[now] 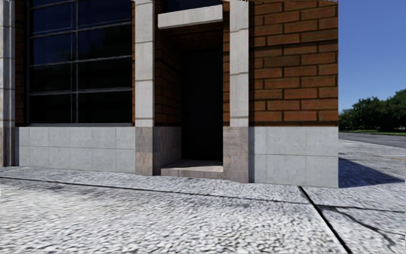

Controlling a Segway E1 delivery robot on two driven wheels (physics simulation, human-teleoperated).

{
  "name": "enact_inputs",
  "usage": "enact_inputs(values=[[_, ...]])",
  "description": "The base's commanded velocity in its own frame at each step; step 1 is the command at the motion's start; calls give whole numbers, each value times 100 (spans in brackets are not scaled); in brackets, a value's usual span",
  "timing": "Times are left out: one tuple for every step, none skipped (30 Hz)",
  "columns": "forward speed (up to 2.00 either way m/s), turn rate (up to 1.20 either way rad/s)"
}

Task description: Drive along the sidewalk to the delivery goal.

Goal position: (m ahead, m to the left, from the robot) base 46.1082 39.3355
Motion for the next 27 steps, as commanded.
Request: enact_inputs(values=[[134, 44], [134, 44], [134, 44], [134, 44], [134, 44], [134, 45], [134, 49], [134, 54], [134, 54], [134, 56], [134, 58], [134, 58], [134, 61], [134, 65], [134, 66], [134, 66], [134, 68], [134, 71], [134, 71], [134, 72], [134, 72], [134, 72], [134, 72], [134, 72], [134, 72], [134, 72], [134, 72]])
